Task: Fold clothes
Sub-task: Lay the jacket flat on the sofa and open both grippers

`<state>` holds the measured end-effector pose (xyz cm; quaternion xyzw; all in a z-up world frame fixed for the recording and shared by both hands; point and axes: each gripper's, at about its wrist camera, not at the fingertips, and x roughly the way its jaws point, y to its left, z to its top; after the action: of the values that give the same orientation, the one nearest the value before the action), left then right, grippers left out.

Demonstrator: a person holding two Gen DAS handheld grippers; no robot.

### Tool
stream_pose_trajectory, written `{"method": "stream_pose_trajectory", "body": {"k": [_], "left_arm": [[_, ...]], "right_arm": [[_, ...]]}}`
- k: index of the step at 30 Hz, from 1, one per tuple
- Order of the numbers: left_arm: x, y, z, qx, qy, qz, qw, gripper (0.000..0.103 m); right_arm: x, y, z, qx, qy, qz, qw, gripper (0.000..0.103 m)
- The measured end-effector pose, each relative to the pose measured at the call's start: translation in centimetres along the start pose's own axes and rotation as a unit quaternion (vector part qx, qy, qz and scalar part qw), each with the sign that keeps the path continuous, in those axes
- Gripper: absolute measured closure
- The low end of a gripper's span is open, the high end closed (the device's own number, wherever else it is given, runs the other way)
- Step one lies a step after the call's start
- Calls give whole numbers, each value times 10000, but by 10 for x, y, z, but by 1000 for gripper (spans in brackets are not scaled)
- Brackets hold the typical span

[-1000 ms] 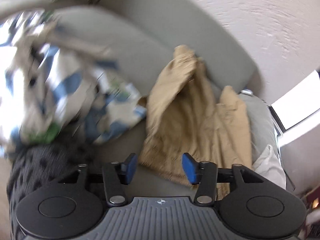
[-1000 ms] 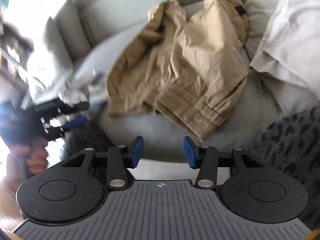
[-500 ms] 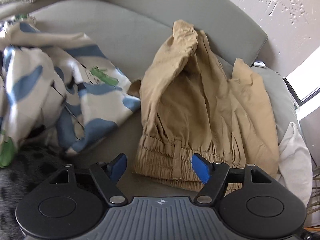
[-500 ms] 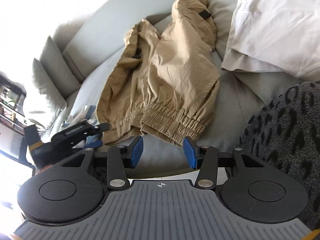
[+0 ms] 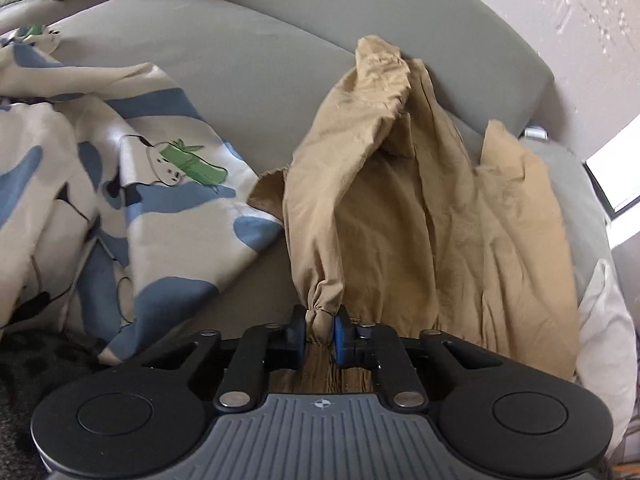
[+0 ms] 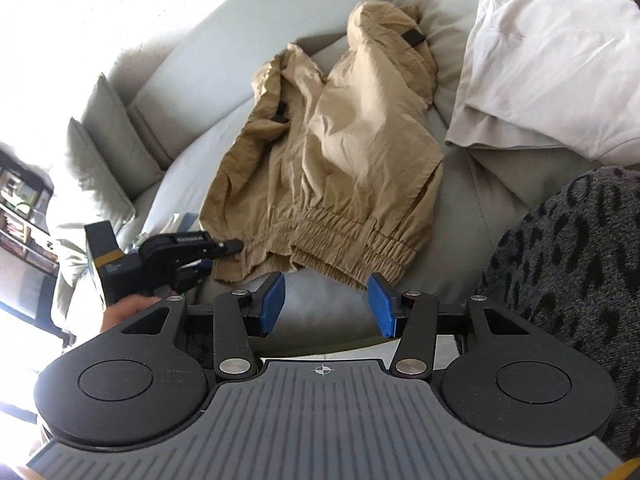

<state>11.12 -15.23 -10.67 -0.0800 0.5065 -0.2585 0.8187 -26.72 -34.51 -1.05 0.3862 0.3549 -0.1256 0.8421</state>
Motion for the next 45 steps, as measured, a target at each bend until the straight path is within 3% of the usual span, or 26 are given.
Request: {"method": "stream_pose_trajectory", "body": {"k": [3, 7, 11, 13, 14, 15, 16, 17, 18, 23, 30, 35, 45], "left_arm": [[-19, 5, -1, -93, -253, 1, 9996, 93], [-48, 24, -1, -538, -347, -339, 9974, 93], [-73, 47, -4, -570, -581, -132, 9966, 93], [-70, 57, -5, -531, -430, -81, 9976, 91], [-64, 62, -5, -568, -235, -110, 9980, 87], [-60, 65, -6, -613, -44, -96, 9981, 77], [-58, 65, -8, -597, 26, -72, 9982, 77], [-61, 63, -10, -510, -32, -43, 9987, 73], [-65, 59, -13, -401, -128, 9, 9991, 59], [-93, 40, -21, 199, -585, 116, 9980, 39], [-108, -2, -32, 1142, -729, -27, 9908, 30], [-102, -30, -45, 1615, -481, -441, 9847, 27], [-66, -57, -74, 1926, 289, -474, 9797, 22]], "right_arm": [[0, 2, -2, -41, 15, 35, 10000, 51], [1, 2, -4, -21, 80, 58, 9999, 51], [4, 2, -5, 11, 179, 108, 9998, 51], [7, 4, -6, -13, 244, 125, 9996, 50], [8, 6, -7, -26, 277, 133, 9995, 50], [9, 7, -7, -38, 310, 141, 9994, 50], [11, 8, -8, -51, 343, 150, 9993, 50], [12, 9, -8, -64, 376, 158, 9991, 49], [12, 10, -9, -88, 385, 147, 9991, 48], [12, 9, -8, -25, 416, 102, 9991, 46], [15, 8, -10, -23, 524, 86, 9986, 46], [15, 7, -10, 8, 532, 66, 9986, 46], [20, 3, -7, 46, 581, 51, 9983, 46]]}}
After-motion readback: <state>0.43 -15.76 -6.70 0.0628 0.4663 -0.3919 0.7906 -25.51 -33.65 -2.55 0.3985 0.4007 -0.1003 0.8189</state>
